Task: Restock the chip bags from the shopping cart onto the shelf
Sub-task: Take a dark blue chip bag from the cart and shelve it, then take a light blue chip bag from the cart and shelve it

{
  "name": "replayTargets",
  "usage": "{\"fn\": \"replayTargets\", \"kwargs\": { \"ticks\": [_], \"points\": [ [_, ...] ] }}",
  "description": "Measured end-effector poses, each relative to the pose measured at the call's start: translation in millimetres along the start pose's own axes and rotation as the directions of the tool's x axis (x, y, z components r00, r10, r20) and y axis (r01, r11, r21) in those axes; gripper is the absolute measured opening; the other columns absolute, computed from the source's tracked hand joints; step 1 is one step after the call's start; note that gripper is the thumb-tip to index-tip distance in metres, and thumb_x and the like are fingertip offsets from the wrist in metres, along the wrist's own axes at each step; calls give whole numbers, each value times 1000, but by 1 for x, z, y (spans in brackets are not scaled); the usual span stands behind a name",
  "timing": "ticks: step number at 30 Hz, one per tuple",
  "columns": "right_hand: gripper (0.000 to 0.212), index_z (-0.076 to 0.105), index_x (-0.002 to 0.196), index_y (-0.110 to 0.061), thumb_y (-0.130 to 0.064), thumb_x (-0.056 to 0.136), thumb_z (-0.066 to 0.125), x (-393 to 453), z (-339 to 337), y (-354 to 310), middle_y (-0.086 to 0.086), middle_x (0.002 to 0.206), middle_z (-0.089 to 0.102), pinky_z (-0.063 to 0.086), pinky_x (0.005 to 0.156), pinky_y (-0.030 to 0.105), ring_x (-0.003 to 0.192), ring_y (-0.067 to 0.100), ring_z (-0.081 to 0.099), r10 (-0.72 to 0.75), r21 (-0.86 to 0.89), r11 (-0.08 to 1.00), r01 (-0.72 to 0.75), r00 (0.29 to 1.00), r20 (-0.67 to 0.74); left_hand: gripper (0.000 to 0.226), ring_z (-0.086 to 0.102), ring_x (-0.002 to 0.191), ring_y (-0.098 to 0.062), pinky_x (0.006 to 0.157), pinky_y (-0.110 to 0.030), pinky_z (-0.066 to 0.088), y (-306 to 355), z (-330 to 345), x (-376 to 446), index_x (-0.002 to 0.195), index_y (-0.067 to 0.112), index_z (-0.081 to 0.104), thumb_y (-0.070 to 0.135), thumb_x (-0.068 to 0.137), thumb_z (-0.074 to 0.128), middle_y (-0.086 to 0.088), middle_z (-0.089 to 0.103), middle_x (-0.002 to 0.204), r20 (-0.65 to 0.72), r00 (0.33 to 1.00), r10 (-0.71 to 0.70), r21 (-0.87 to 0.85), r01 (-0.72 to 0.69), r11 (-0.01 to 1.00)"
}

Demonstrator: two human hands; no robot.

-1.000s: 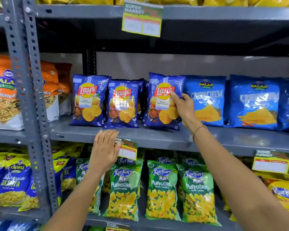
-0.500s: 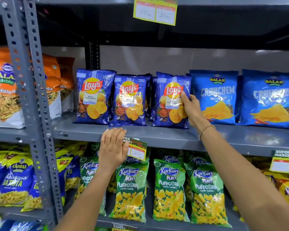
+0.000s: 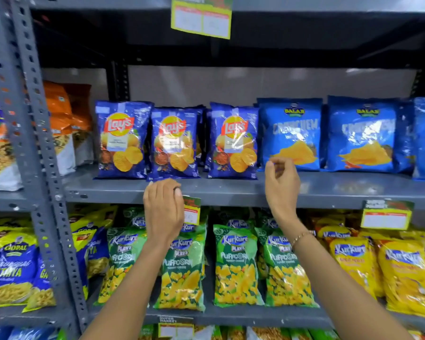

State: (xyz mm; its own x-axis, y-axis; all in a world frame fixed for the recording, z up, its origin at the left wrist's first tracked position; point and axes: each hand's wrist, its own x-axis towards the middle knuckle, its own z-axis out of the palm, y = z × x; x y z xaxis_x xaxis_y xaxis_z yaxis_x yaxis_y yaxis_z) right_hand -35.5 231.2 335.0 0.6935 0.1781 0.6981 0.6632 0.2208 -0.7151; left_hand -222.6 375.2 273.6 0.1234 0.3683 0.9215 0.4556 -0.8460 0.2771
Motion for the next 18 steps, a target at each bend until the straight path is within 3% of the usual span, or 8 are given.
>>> {"fn": "replayTargets", "kwargs": {
  "ticks": [3,5,7,10,14,16,18],
  "points": [
    [4,57,92,-20,-23,90,55,-40,-38,12,-8,76,58,40,60,9,64,-4,51,34,25,999,-34,999,-19,23,48,95,-20,92,-28,34,65,14,-10,99,11,54,22,96,34,-7,60,100,23,994,108,-249,-99,963],
    [2,58,91,-20,-21,91,56,-61,-72,24,-10,73,58,40,58,7,62,-3,51,76,30,997,-74,995,-67,23,51,91,-20,85,-25,38,115,30,-30,98,10,55,22,97,35,-8,61,96,90,980,179,-447,-121,886],
    [3,58,92,-21,-19,92,56,-80,-111,39,-11,76,58,41,60,8,65,-2,52,124,2,992,-125,985,-119,20,53,84,-17,80,-21,39,163,48,-58,94,12,54,20,97,36,-7,59,90,184,960,209,-598,-59,799],
    [4,57,93,-23,-20,94,54,-112,-178,72,-13,78,59,42,61,6,70,-6,56,213,-65,971,-232,953,-214,19,53,77,-15,73,-18,38,231,79,-109,89,12,55,19,97,38,-8,60,83,384,883,272,-686,75,724],
    [15,55,86,-33,-20,93,55,-162,-275,128,-13,76,59,41,60,5,68,-9,56,385,-123,879,-460,839,-385,29,59,71,-25,65,-32,45,312,123,-190,83,2,59,22,95,42,-18,63,76,679,646,348,-648,306,697],
    [19,54,81,-32,-18,92,56,-192,-322,156,-10,72,58,42,60,10,62,-6,53,490,-91,800,-592,734,-470,24,62,72,-23,61,-19,43,347,144,-230,85,0,62,16,95,47,-23,66,79,791,488,369,-580,403,708],
    [18,53,79,-26,-13,92,56,-226,-366,187,-6,70,56,41,63,21,62,1,51,576,-66,684,-726,593,-563,18,65,82,-29,62,-18,36,378,166,-272,94,-3,64,11,93,52,-26,69,89,871,298,389,-488,447,750]
  ]
}}
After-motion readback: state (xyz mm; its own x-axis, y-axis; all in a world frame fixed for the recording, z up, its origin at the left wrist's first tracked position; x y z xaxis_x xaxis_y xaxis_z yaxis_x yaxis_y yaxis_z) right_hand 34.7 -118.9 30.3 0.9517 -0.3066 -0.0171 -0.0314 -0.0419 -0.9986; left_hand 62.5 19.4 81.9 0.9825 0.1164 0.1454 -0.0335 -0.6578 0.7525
